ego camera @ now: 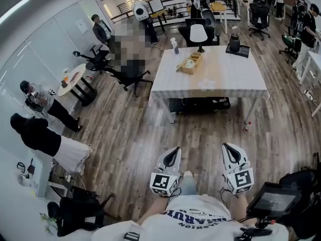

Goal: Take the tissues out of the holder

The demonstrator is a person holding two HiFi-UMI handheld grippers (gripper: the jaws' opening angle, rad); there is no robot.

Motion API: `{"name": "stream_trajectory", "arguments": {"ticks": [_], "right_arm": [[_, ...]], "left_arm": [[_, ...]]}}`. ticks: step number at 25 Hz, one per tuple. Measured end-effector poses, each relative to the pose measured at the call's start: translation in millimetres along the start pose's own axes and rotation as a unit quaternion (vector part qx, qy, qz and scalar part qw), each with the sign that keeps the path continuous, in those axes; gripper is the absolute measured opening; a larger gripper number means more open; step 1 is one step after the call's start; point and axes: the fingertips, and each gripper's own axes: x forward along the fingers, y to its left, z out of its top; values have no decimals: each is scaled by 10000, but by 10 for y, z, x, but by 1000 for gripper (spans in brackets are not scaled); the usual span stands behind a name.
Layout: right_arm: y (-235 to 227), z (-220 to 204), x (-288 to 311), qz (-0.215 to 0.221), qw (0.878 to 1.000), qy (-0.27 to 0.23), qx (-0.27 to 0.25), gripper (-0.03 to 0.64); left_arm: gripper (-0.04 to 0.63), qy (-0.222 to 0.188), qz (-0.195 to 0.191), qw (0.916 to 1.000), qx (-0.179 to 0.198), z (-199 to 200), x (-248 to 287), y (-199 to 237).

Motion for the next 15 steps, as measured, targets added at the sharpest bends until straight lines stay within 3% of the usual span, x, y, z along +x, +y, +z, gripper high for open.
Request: {"name": "stream_trajectory", "arguments": {"ticks": [6,9,15], "right_arm": [[-131,11,266,239,9994,63,-246,8],[-149,19,446,311,9989,59,-342,6],[-312,-9,1114,418,9984,143,-362,6]], "left_arm": [[3,-123,-136,9981,595,135,346,27],[3,-50,-332,9972,665,107,580,92],[3,373,-374,9960,714,-142,1245,508]]}}
